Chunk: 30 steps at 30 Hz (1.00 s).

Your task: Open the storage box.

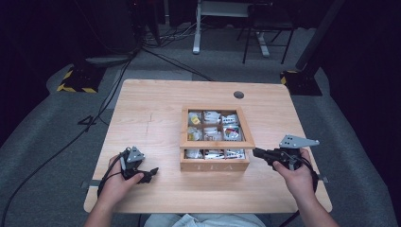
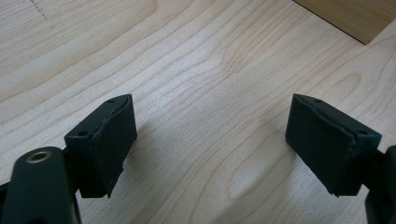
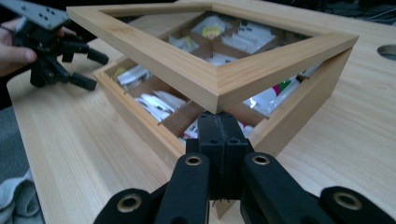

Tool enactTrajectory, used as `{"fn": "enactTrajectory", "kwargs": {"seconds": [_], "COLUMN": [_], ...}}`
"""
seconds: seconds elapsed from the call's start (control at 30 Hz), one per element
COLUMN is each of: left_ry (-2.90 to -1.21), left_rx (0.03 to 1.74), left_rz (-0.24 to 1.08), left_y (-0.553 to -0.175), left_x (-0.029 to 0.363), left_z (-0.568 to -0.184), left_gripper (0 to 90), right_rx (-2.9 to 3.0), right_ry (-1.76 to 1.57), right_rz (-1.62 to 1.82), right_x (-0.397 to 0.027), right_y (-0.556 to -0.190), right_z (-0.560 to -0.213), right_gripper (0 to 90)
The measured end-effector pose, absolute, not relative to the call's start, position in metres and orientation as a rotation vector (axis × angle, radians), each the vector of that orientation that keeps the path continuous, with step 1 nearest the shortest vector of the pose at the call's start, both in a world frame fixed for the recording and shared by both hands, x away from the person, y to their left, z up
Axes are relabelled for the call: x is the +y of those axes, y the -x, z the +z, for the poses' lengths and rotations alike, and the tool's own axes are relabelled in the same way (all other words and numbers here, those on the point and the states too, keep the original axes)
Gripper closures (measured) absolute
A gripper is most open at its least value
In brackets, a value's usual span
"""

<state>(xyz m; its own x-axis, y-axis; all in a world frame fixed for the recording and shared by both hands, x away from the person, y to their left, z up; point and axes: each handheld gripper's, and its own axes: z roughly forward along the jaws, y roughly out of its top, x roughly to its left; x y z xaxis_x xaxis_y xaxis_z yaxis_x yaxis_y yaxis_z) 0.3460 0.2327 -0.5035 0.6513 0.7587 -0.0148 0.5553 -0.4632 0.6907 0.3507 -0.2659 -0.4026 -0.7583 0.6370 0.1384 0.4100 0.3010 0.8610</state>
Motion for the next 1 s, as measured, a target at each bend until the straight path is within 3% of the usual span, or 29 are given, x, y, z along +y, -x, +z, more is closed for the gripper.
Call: {"fn": "enactTrajectory", "kwargs": {"seconds": [1.0], "left_ry": [-2.19], "left_rx": [1.004], "left_rz": [0.373], "left_y": [-0.35], "left_x": [0.229], "left_z": [-0.504], "left_gripper": [16.7], "right_rx": [2.092], "right_ry": [-0.855], "right_rz": [1.449], "right_x": [-0.251], "right_y": [-0.364], "right_z": [-0.363], "right_gripper": [90.0]}}
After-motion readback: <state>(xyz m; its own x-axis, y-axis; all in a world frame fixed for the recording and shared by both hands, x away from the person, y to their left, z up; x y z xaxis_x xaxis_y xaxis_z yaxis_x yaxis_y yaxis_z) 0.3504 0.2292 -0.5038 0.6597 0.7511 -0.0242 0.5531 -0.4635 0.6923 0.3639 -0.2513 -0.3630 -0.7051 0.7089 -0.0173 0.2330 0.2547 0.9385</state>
